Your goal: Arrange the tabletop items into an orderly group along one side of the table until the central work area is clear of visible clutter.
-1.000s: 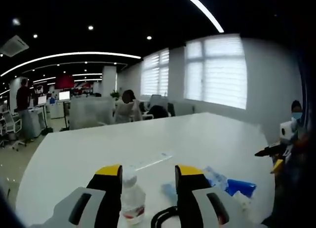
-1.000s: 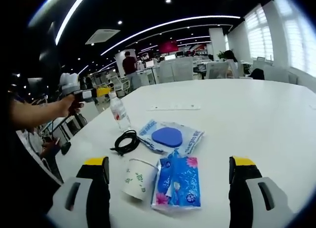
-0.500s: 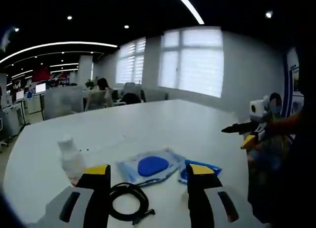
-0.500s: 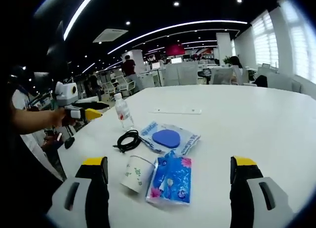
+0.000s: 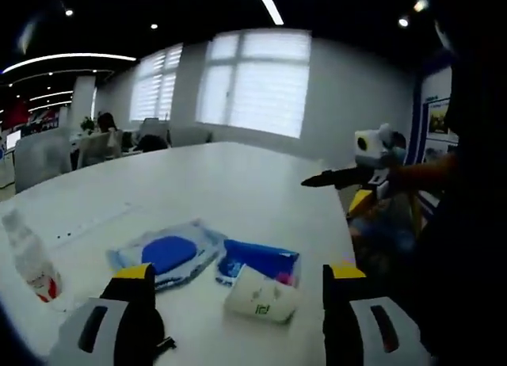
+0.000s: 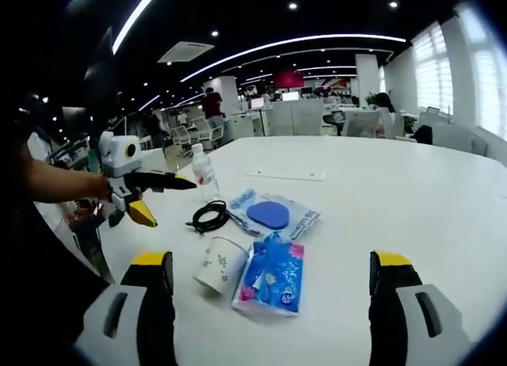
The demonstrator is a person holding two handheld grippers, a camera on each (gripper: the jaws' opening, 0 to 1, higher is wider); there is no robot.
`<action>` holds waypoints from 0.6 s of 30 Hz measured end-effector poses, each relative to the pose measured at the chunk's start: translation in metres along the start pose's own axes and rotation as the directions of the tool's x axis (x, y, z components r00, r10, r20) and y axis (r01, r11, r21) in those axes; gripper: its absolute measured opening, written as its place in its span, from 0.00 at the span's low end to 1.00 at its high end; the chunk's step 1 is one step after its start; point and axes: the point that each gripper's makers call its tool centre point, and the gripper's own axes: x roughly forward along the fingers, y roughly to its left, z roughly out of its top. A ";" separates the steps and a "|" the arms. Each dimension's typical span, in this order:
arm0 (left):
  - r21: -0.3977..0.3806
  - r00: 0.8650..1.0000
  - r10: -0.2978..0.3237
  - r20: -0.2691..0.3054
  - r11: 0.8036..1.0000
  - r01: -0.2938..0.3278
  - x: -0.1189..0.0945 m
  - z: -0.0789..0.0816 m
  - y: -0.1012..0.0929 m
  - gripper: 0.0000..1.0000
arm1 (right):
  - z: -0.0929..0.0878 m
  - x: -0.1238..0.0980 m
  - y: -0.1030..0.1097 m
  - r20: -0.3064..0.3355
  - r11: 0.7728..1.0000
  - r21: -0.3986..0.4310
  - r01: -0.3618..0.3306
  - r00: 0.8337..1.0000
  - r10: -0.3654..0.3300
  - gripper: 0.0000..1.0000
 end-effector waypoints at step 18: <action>0.058 0.943 -0.232 -0.238 0.966 0.253 0.033 -0.022 -0.018 0.38 | -0.015 -0.010 0.011 -0.013 0.999 0.019 -0.027 1.000 0.027 1.00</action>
